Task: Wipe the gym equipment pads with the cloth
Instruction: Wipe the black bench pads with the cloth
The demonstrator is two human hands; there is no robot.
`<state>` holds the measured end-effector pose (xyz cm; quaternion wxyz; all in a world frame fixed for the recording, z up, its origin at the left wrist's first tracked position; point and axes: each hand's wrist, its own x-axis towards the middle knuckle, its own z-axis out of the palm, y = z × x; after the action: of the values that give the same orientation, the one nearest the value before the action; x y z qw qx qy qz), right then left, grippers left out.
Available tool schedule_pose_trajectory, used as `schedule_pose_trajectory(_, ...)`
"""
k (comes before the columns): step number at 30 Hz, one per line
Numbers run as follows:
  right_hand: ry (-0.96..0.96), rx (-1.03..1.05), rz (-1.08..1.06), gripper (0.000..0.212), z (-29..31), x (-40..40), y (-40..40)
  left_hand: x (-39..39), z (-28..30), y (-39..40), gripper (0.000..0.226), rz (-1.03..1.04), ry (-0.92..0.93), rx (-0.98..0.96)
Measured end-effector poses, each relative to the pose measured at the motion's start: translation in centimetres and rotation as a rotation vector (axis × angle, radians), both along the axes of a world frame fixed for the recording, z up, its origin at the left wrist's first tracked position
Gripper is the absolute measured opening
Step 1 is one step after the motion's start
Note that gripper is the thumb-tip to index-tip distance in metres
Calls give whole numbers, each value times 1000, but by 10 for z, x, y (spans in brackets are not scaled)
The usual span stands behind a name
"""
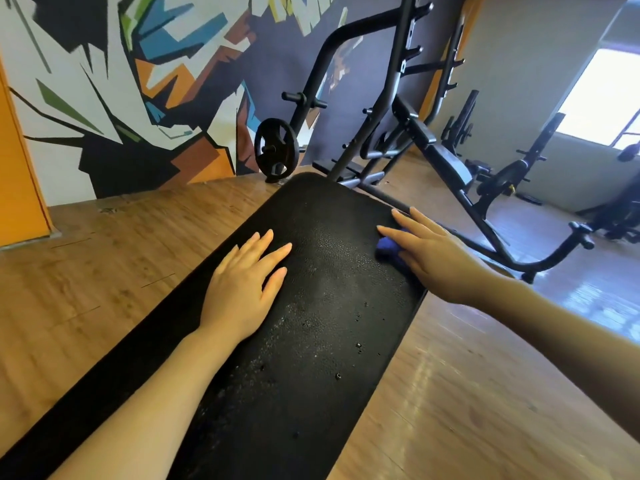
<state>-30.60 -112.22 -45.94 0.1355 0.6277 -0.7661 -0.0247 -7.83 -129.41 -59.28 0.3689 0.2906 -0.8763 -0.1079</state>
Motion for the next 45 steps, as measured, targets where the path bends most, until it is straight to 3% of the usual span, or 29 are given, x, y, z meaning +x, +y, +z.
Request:
schedule_pose_trajectory(7, 32, -83, -1, 47, 6, 7, -68, 2, 1, -1, 57, -13, 9, 5)
schedule_pose_trajectory(14, 45, 33, 174, 50, -21, 31, 1, 1, 0, -2, 40, -14, 22, 11)
schedule_pose_trajectory(23, 91, 15, 46, 49, -11, 40, -55, 2, 3, 1, 42, -12, 22, 38)
schedule_pose_trajectory(30, 64, -5, 310, 59, -38, 26, 28, 2, 3, 2, 41, -15, 19, 43)
schedule_pose_trajectory(40, 76, 5, 195, 51, -21, 43, -70, 1, 8, 5, 43, 21, -24, 50)
schedule_pose_trajectory(45, 86, 33, 360, 56, -34, 44, -12, 1, 8, 6, 42, 10, -8, 58)
